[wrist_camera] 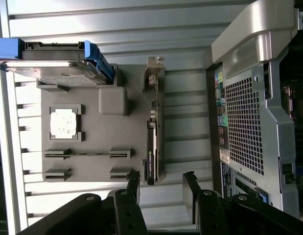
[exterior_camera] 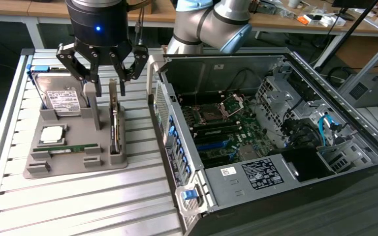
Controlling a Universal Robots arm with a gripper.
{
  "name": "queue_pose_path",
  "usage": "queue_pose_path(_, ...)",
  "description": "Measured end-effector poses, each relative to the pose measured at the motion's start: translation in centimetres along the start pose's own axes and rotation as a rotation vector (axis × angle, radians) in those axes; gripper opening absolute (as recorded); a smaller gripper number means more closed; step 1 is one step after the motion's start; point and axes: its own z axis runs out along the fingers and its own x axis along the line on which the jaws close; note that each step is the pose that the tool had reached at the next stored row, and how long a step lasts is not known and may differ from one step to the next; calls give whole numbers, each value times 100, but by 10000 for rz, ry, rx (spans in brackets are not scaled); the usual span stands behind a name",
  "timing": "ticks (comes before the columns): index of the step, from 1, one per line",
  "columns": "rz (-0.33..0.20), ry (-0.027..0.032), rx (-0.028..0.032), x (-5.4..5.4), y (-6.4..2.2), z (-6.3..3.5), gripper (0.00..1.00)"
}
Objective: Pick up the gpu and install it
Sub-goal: 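Pick up the gpu and move the gpu toward the slot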
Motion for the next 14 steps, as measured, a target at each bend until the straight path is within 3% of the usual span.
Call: queue_pose_path(14, 0, -1, -1, 3, -3, 69, 48)
